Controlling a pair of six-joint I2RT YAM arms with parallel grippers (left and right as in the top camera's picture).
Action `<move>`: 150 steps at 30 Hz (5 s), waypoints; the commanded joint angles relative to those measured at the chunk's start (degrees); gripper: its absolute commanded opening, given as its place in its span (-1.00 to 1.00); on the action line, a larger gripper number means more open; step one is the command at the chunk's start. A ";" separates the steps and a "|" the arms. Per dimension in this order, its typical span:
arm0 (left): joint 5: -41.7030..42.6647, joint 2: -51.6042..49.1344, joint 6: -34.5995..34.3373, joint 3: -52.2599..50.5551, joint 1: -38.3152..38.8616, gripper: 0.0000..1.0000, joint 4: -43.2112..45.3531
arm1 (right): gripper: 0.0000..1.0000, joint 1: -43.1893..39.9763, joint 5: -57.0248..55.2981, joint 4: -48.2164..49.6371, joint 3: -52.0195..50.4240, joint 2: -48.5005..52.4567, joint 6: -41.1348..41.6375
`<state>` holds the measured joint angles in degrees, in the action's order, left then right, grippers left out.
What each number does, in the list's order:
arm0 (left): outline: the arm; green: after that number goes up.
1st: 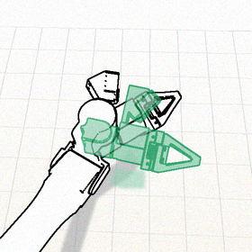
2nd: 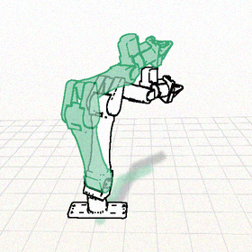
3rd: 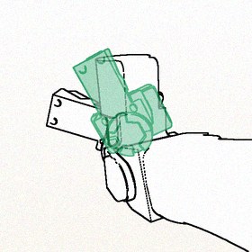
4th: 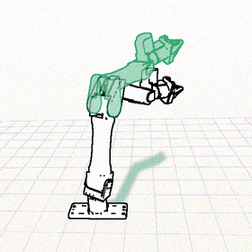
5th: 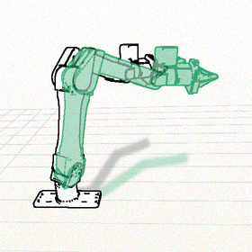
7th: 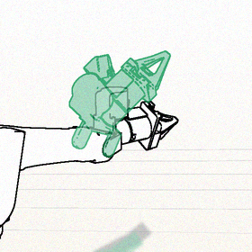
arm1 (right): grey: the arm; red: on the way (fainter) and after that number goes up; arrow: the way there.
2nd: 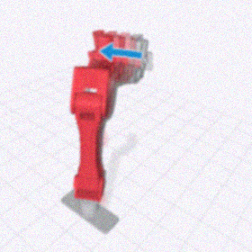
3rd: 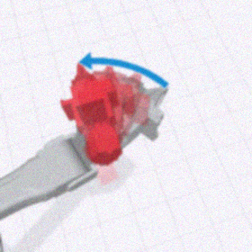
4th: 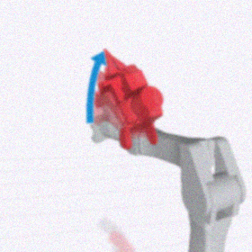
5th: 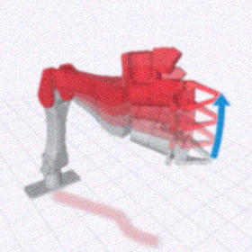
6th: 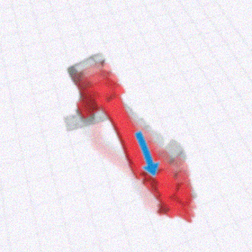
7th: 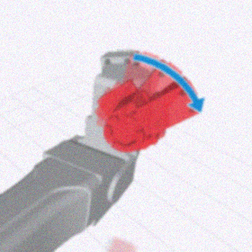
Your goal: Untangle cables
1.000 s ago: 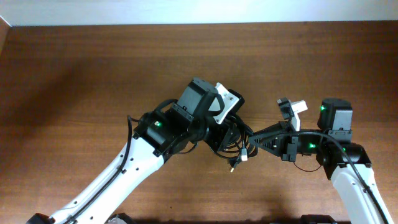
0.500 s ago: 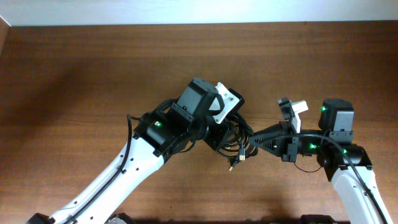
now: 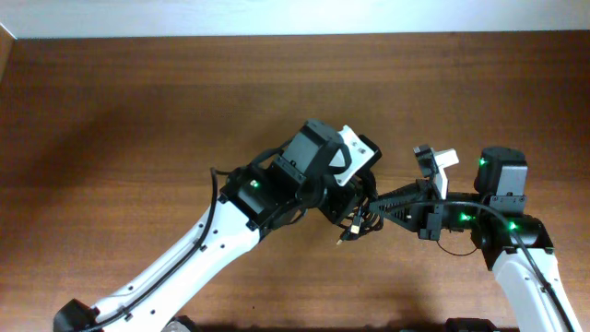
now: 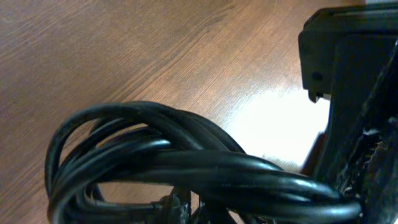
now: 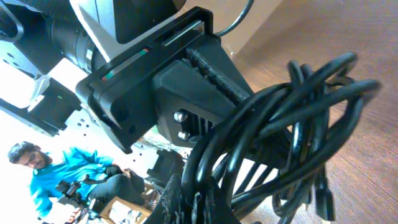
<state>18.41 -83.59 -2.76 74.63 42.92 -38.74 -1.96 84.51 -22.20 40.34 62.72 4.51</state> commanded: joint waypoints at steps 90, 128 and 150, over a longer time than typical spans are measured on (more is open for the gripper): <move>-14.67 5.44 -30.45 0.31 2.84 -1.00 9.42 | -0.78 3.45 -23.26 6.84 1.05 -0.85 74.01; -12.26 4.83 17.86 0.31 2.78 0.01 -0.15 | -0.92 -1.81 -6.43 9.66 1.05 -0.87 72.17; -32.74 4.63 2.08 0.31 2.67 -1.00 0.94 | -0.92 -1.84 -6.91 9.64 1.05 -0.85 65.72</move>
<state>-12.78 -79.59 0.30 74.56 45.41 -38.30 -3.66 76.64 -12.60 41.08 62.19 72.31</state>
